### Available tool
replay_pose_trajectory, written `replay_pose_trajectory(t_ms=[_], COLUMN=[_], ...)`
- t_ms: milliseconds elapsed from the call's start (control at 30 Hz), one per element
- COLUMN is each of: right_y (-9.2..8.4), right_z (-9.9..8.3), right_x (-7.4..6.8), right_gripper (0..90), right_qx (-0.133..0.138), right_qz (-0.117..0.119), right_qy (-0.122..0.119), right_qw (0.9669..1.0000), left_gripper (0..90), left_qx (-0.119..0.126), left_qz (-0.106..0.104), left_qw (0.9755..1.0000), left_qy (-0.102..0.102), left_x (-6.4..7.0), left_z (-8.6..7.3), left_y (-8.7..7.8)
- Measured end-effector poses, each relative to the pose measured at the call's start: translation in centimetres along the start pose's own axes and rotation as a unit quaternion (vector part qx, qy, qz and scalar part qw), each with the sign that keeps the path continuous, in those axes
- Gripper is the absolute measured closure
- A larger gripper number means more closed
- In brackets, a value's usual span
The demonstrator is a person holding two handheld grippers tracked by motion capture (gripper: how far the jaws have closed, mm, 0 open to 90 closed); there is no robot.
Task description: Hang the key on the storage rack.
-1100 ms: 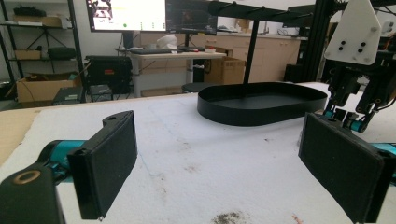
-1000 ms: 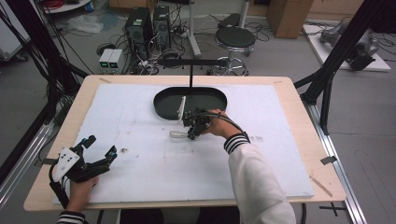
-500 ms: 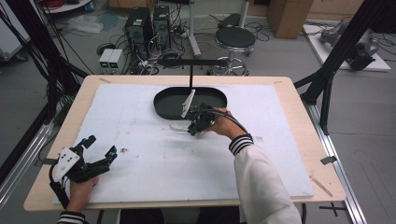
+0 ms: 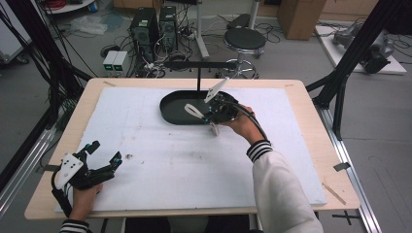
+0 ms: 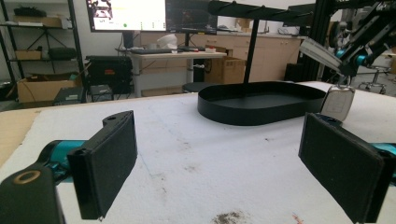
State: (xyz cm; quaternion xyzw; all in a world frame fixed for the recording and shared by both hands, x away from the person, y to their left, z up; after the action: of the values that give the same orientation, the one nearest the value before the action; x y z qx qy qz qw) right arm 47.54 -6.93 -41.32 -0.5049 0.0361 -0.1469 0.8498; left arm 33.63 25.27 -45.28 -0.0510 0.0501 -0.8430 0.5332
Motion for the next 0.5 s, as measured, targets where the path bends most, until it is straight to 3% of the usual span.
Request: replay_pose_trajectory(t_ms=[100,133,267,300,333,433,467,500], right_y=[-0.6,-1.1,-2.2,-2.2,-2.7,-3.1,-3.6,-3.6], right_z=[0.0,0.2,0.5,0.5,0.5,0.4,0.2,0.2], right_x=[0.4,0.9,1.7,1.7,2.2,2.7,3.3,3.3], right_gripper=[81.5,81.5,81.5,81.5,81.5,81.5,81.5,81.5], right_qx=[0.009,0.024,0.058,0.058,0.07,0.075,0.083,0.083], right_qz=[-0.013,-0.02,-0.036,-0.036,-0.054,-0.072,-0.094,-0.094], right_qy=[0.013,0.035,0.076,0.076,0.082,0.095,0.112,0.112], right_qw=[0.9998,0.9989,0.9948,0.9948,0.9928,0.9901,0.9857,0.9857], left_gripper=[12.0,12.0,12.0,12.0,12.0,11.9,12.0,12.0], left_qx=[-0.001,-0.001,-0.002,-0.002,-0.001,-0.001,-0.001,-0.001], left_qz=[-0.001,0.0,-0.001,-0.001,-0.001,0.0,0.0,0.0], left_qw=[1.0,1.0,1.0,1.0,1.0,1.0,1.0,1.0], left_qy=[0.001,0.002,0.002,0.002,0.001,0.001,0.0,0.0], left_x=[0.0,0.0,0.0,0.0,0.0,0.0,0.0,0.0], left_z=[0.0,0.0,0.0,0.0,0.0,0.0,0.0,0.0], left_y=[0.0,0.0,0.0,0.0,0.0,0.0,0.0,0.0])
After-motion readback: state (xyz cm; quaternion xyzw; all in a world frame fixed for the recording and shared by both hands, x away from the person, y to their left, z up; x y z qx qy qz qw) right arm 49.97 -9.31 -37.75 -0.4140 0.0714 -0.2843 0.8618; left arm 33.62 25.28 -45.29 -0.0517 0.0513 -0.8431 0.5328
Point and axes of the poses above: each handheld gripper's, and its own axes: y roughly forward along the jaws, z roughly out of its top, x roughly to its right, the point moved 9 cm from there along y, roughly forward along the jaws, and after that the axes turned 9 degrees about -x, right-handed, at the moved point
